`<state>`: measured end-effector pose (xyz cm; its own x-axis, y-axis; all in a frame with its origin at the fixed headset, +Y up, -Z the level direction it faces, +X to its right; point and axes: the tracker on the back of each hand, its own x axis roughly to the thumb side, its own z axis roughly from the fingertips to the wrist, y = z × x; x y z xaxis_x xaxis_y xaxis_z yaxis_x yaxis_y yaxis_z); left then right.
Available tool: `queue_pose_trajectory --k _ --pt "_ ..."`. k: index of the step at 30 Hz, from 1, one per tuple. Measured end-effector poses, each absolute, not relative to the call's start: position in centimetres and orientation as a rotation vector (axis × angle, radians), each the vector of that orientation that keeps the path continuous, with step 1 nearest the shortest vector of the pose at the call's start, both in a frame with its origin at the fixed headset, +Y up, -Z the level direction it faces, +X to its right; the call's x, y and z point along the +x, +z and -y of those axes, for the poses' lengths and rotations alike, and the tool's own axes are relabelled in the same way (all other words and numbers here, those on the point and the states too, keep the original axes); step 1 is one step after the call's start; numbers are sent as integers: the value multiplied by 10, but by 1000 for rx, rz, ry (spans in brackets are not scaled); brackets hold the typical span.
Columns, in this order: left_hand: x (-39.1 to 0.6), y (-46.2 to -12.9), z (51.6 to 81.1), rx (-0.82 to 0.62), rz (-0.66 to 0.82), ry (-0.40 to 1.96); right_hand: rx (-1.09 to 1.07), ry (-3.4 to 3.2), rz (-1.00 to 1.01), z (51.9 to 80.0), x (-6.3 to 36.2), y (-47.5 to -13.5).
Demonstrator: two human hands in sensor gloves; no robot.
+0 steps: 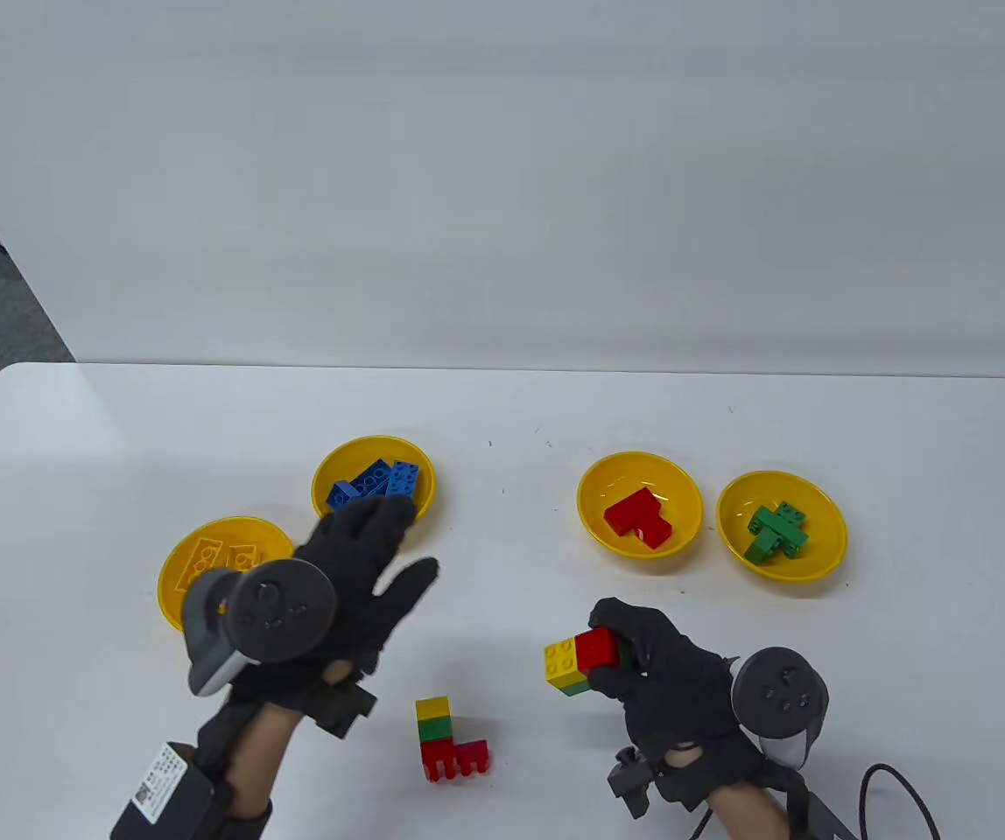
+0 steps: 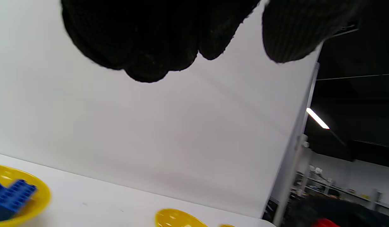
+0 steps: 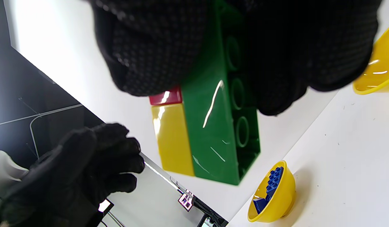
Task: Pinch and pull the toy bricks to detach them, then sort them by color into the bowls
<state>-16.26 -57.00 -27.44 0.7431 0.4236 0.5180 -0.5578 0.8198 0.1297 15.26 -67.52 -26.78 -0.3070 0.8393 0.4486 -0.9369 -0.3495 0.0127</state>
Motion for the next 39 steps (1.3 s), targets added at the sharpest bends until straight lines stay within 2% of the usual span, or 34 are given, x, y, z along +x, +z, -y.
queue_pose_trajectory --k 5,7,9,12,16,24,26,27,29,31,34,35,39 --pt "-110 -262 620 168 632 531 474 1880 296 677 148 -265" --pt "-96 -265 643 65 644 514 490 1882 294 678 145 -263" --pt "-92 -267 657 11 652 526 508 1885 287 678 142 -262" --pt "-93 -271 673 -16 641 717 524 1899 263 680 136 -258" --pt "-105 -276 681 -135 647 964 526 1840 226 680 131 -257" --pt "-114 -276 678 -160 694 1008 487 1777 180 682 126 -255" --pt "-118 -281 682 -222 718 1083 504 1757 183 684 129 -256" --pt "-121 -283 684 -291 731 1200 464 1708 139 685 133 -258" --pt "-122 -285 684 -332 712 1216 426 1636 89 688 132 -260" --pt "-127 -285 680 -232 663 1189 429 1653 123 688 131 -259" --pt "-148 -284 655 -117 600 1167 451 1667 142 686 131 -257" --pt "-162 -285 639 -23 564 1100 458 1671 149 685 132 -257" --pt "-209 -296 594 155 416 846 462 1684 190 680 141 -257"
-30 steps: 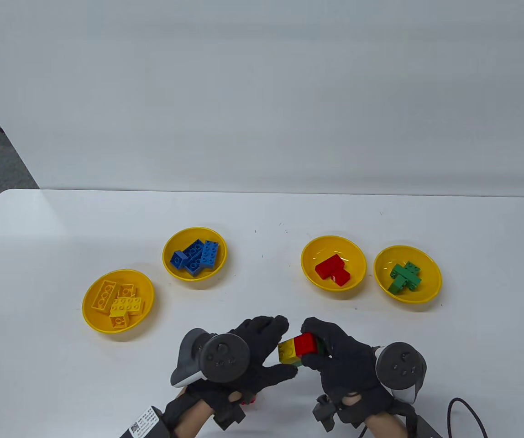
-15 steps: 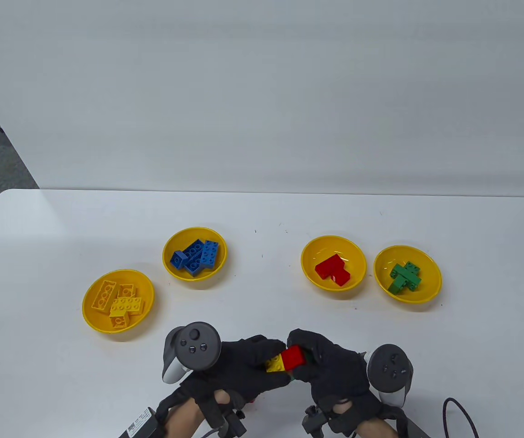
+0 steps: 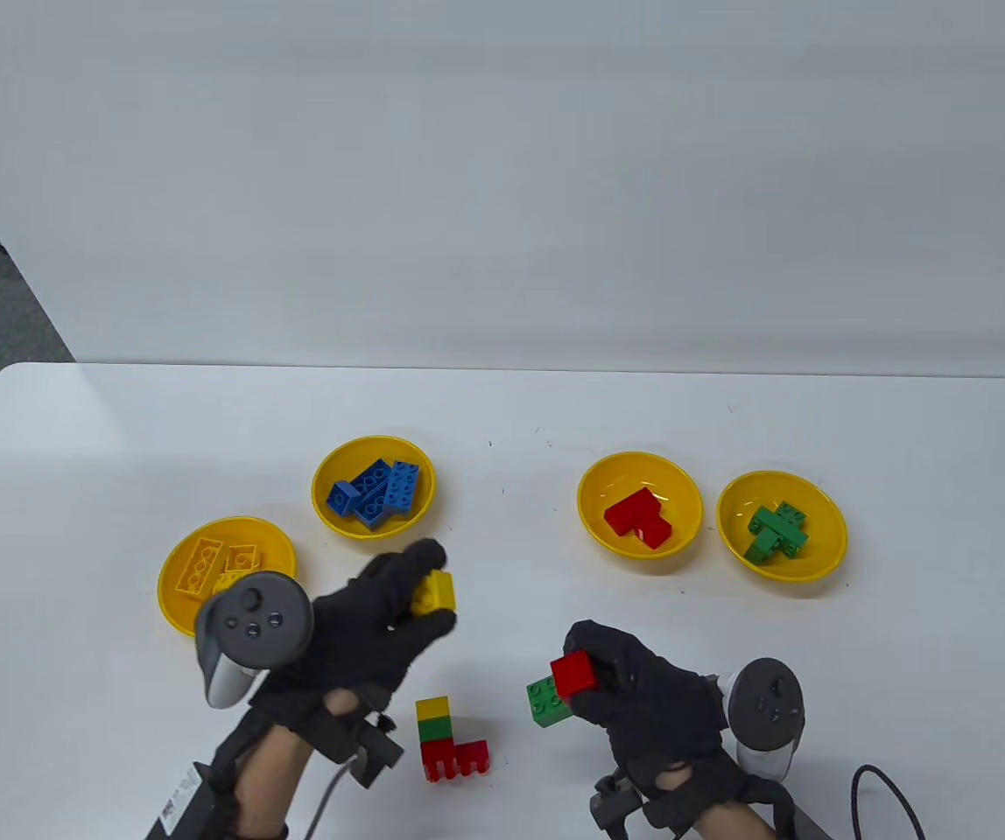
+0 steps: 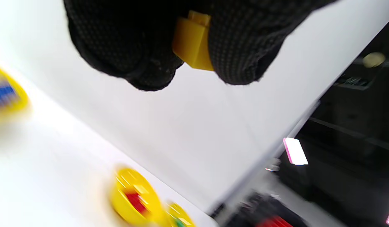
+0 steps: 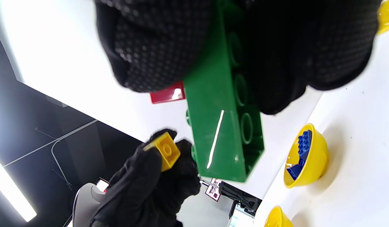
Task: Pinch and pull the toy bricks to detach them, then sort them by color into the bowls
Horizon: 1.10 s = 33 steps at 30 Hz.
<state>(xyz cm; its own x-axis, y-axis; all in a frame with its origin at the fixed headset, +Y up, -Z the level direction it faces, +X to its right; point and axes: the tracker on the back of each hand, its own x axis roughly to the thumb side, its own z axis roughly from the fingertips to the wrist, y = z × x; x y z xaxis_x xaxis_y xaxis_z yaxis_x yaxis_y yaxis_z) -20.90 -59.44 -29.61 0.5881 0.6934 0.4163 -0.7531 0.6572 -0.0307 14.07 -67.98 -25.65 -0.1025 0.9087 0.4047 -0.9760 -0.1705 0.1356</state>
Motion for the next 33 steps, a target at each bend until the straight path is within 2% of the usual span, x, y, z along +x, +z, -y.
queue_pose_trajectory --k 3,5,7,13,17,23,27,33 --pt "-241 -317 579 183 249 683 442 1670 211 677 148 -259" --pt "-257 -331 581 166 152 565 427 1667 217 677 153 -261" --pt "-274 -349 595 129 23 413 411 1666 224 678 156 -263" --pt "-305 -382 656 -33 -166 133 399 1680 221 679 160 -266" --pt "-317 -391 677 -85 -219 101 400 1697 216 680 160 -266" --pt "-335 -387 677 -58 -298 122 397 1704 215 679 159 -266" --pt "-340 -375 667 -1 -298 141 399 1705 217 680 158 -267" --pt "-328 -353 629 123 -216 246 409 1712 215 680 154 -265"
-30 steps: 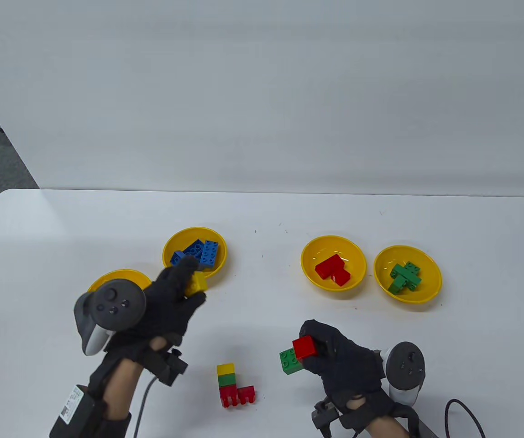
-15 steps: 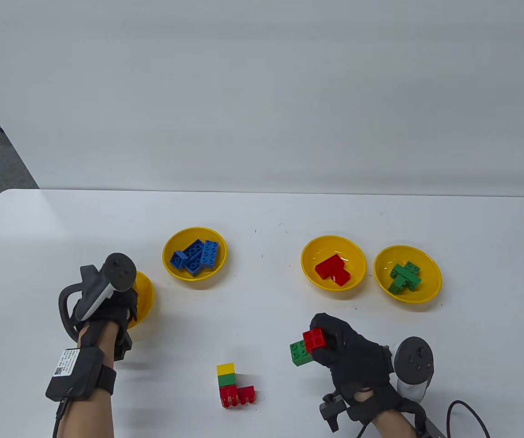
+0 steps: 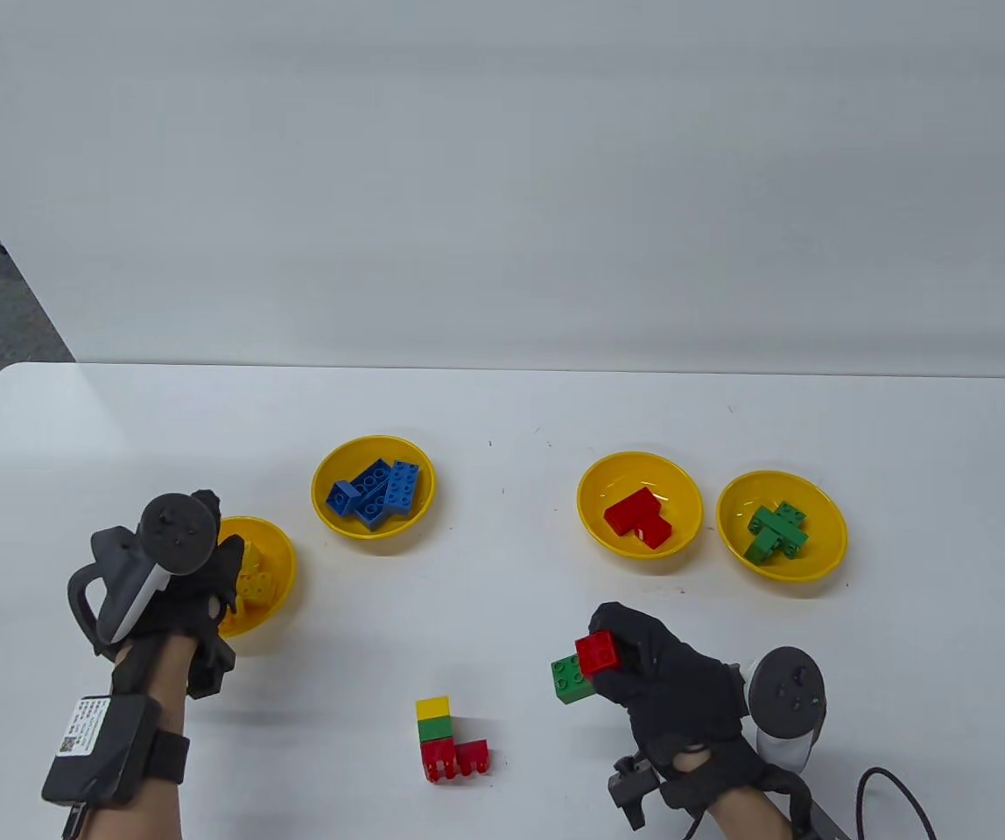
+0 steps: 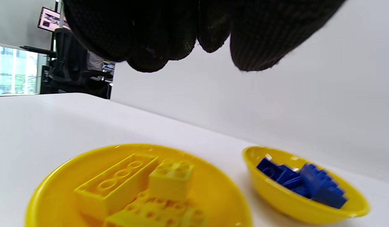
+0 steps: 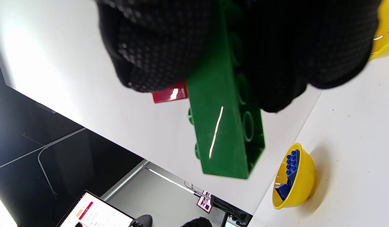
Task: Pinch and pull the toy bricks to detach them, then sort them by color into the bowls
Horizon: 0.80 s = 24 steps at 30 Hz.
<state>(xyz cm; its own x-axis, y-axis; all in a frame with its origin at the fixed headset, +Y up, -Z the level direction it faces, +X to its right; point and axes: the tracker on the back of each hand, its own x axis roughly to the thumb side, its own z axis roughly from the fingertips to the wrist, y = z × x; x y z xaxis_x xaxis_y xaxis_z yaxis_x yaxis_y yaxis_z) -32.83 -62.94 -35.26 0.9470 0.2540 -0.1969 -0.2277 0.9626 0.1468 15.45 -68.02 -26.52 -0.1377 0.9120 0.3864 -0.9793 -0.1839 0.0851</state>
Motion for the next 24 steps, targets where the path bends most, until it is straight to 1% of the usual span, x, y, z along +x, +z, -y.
queue_pose_trajectory --k 3,5,7,9,11,13,15,18,20,24 --pt "-310 -338 610 203 -125 310 419 1728 217 682 150 -264" --pt "-293 -328 605 253 -43 381 427 1752 210 686 144 -264" --pt "-273 -318 604 276 51 463 432 1765 194 690 136 -265" --pt "-247 -307 610 279 183 579 448 1780 167 694 127 -265" --pt "-227 -300 616 233 288 662 463 1795 147 697 120 -264" --pt "-205 -291 627 135 416 780 487 1819 135 699 113 -262" --pt "-188 -280 642 55 490 897 506 1837 129 701 108 -261" --pt "-172 -271 664 -83 580 978 526 1842 117 703 103 -258" --pt "-166 -266 673 -134 612 925 537 1839 113 704 101 -257" --pt "-157 -256 684 -138 619 778 539 1777 118 704 99 -254"
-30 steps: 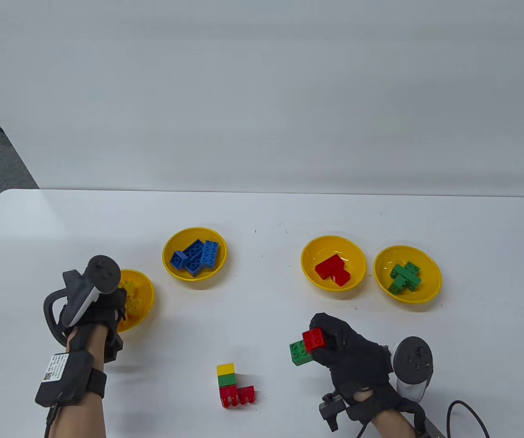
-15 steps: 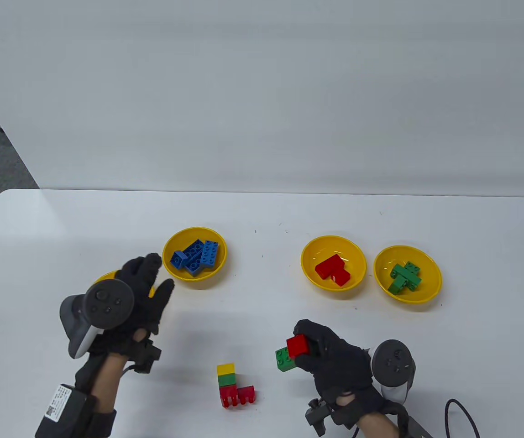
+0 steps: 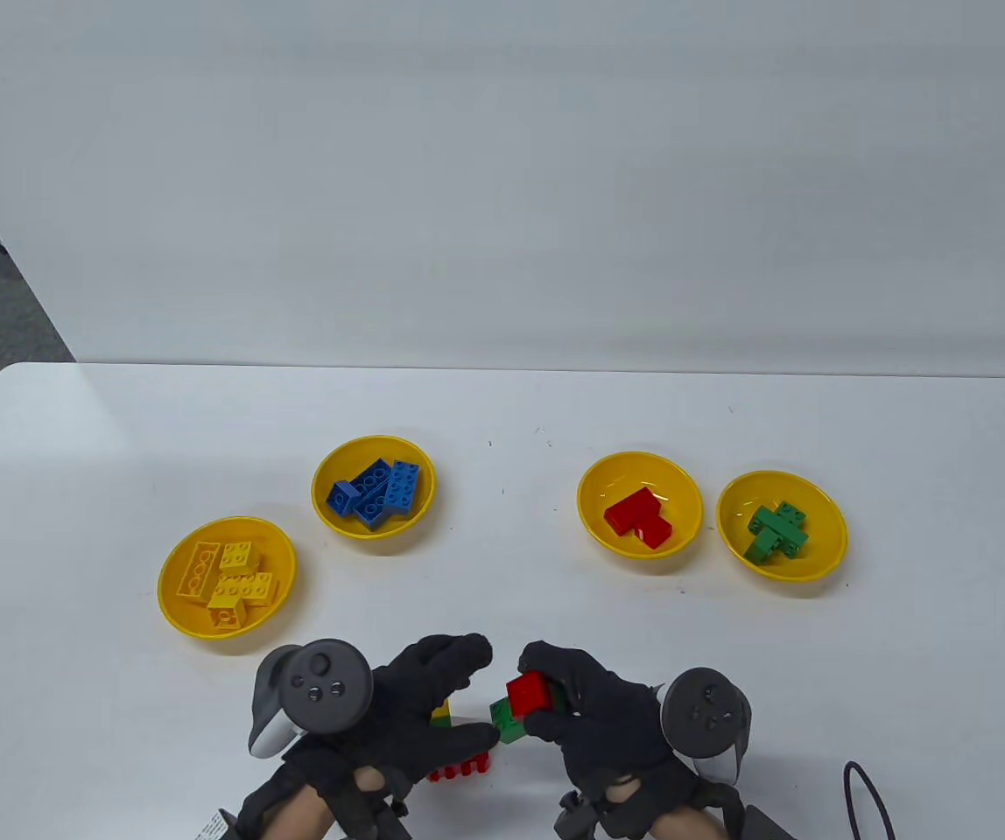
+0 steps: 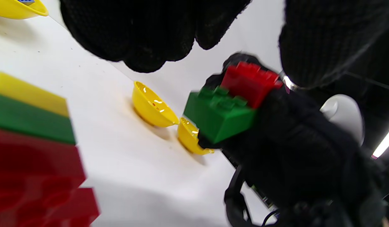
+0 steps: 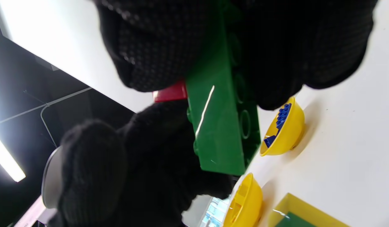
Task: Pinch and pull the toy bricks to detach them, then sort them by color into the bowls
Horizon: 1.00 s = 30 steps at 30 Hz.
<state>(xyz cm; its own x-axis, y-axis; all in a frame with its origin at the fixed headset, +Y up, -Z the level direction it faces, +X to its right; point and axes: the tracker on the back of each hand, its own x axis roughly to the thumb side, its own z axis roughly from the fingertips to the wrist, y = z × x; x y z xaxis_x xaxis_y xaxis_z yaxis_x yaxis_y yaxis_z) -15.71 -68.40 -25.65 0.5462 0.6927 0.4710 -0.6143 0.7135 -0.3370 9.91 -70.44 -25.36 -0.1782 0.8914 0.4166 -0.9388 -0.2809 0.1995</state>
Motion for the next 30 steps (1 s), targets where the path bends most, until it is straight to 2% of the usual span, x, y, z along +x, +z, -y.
queue_pose_trajectory --k 7,12,18,21,26,30 --pt "-146 -250 689 -79 593 830 459 1596 50 710 96 -250" --pt "-143 -249 689 -103 583 801 492 1649 -25 712 91 -249" --pt "-141 -246 687 -70 595 734 623 1826 35 704 87 -245" --pt "-138 -246 692 -113 615 760 594 1820 73 703 89 -246" --pt "-135 -244 688 -66 645 767 522 1814 88 701 91 -244" --pt "-135 -243 687 -87 658 787 476 1795 52 702 92 -245"
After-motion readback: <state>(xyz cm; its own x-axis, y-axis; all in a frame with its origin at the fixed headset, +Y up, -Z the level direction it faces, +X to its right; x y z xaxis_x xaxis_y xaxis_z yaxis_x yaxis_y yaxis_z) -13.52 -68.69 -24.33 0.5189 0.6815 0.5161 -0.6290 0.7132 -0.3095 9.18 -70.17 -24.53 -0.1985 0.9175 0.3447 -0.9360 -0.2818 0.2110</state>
